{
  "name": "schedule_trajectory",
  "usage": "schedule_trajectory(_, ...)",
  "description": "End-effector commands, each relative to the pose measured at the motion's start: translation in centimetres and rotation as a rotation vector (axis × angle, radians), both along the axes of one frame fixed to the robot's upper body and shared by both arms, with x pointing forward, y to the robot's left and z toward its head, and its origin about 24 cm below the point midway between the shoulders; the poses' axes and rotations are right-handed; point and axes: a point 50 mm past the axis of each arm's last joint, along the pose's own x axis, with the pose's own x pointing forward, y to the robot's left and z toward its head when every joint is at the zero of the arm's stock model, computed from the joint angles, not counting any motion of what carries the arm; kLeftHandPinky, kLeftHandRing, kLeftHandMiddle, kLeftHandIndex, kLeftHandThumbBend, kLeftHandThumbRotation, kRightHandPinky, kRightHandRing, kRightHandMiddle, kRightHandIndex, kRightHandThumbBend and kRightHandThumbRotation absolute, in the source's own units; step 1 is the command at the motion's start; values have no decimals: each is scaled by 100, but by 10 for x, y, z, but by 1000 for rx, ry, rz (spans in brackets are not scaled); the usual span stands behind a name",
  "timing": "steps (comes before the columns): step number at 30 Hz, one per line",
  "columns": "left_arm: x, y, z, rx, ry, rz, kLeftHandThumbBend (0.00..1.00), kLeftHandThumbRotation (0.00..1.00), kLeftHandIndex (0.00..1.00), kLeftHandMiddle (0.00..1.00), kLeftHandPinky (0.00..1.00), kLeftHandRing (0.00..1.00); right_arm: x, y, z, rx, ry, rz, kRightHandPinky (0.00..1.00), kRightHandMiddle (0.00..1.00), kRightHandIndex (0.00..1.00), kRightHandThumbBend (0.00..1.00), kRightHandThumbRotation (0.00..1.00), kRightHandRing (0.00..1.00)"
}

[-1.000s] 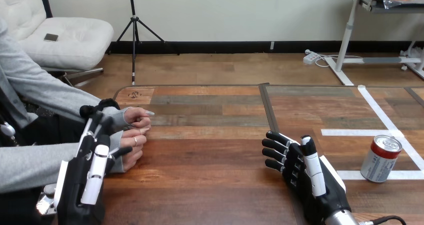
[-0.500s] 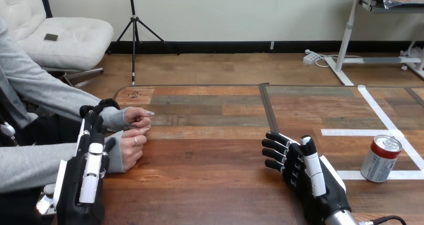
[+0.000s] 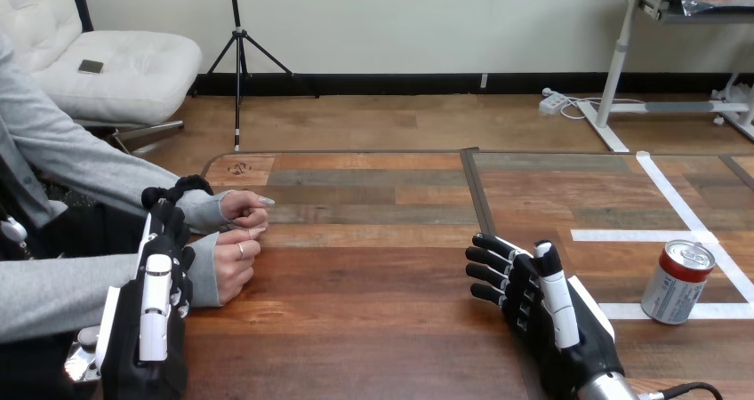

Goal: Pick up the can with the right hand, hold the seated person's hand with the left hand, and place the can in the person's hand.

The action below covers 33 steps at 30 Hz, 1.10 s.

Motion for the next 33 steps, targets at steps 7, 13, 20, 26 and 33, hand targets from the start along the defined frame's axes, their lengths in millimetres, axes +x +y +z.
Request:
schedule_trajectory(7,27,-2,21,-36,-108,-19,57,100,100,100,100,100,31,0,31,-21,-123,24,84,85,84,91,100,85)
schedule_trajectory(13,28,-1,20,-50,-107,-20,61,100,100,100,100,100,33,1,32,-3,-118,27,85,86,85,92,100,86)
schedule_trajectory(20,30,0,18,-52,-103,-28,65,100,100,100,100,100,37,2,38,28,-140,30,88,87,86,91,100,87)
schedule_trajectory(26,31,2,17,-31,-90,-21,68,100,100,100,100,100,42,3,48,24,-183,40,88,85,85,93,100,86)
schedule_trajectory(33,32,2,16,-16,-86,-28,70,100,100,100,100,100,48,1,63,18,-252,42,87,84,85,94,100,85)
